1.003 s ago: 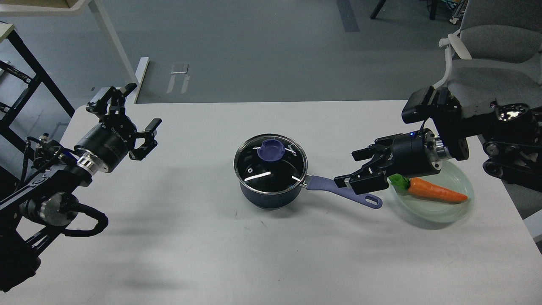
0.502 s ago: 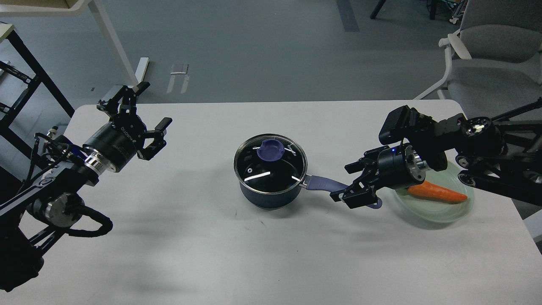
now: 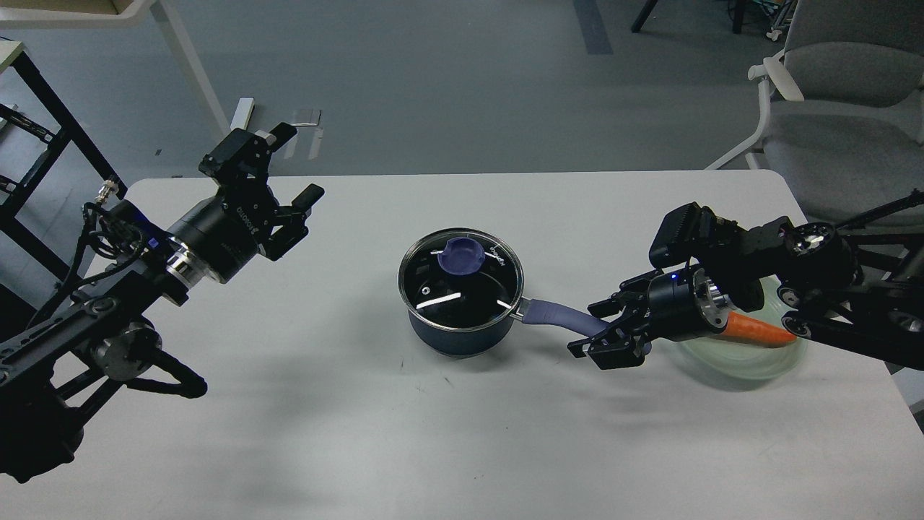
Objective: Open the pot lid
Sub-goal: 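Lower the right gripper onto the lavender pot handle and grasp it, then reach the left gripper over the pot and grasp the purple lid knob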
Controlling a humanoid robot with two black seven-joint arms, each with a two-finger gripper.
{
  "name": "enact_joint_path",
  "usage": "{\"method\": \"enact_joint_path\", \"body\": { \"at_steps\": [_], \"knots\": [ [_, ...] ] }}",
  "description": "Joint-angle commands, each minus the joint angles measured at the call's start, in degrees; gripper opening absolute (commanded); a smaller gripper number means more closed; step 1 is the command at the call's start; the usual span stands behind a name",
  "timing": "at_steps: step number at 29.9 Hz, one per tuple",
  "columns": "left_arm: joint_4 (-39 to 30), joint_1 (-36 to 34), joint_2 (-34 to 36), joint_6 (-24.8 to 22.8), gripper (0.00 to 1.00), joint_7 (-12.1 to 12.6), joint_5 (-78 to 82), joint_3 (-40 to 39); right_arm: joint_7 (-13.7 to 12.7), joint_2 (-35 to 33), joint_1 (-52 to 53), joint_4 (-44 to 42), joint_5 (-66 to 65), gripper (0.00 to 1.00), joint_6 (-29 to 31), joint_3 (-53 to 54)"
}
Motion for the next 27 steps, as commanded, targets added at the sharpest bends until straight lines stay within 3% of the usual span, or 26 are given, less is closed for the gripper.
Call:
{"method": "enact_joint_path", "body": {
  "at_steps": [1,15,27],
  "knots": [
    [-0.16,-0.87,-0.96,-0.01,0.99,0.04,3.61,0.12,0.00,0.00,-0.24,-0.01,-0.14,0.64,-0.96,-0.05],
    [-1.48,-4.21,-2.19,-0.45,0.99,0.48,12.67,0.55,0.00,0.00,-1.03,-0.01,-1.11,0.36,-1.40,-0.05],
    [-1.83,-12.02,-1.84,-0.45,0.99,0.13,29.54,7.67,0.00,-0.44,-1.03,-0.01,-1.02,0.34,-1.40,-0.05]
  ]
}}
